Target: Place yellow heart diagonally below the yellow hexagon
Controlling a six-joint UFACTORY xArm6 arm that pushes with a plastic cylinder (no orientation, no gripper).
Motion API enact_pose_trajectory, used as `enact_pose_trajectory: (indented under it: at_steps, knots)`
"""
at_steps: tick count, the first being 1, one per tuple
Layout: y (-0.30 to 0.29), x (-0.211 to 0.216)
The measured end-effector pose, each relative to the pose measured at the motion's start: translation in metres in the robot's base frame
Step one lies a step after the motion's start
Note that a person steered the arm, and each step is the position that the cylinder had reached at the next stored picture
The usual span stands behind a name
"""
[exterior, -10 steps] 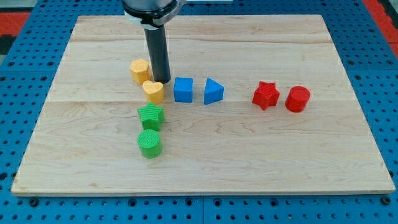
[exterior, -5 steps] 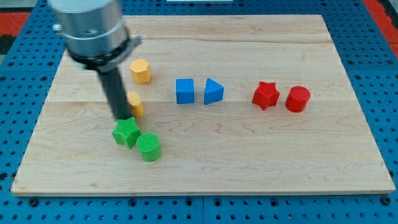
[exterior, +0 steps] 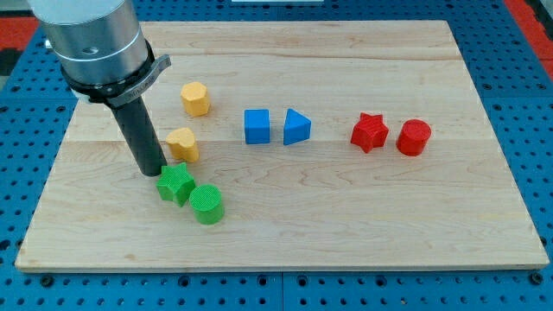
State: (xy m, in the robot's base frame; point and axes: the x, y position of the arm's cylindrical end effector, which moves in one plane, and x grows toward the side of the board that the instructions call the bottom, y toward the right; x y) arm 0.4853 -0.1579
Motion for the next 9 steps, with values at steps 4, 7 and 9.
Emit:
enact_pose_trajectory:
  at_steps: [4,7,9]
  knots:
    - [0.037,-0.007]
    - [0.033,-0.023]
    - [0.053,-0.023]
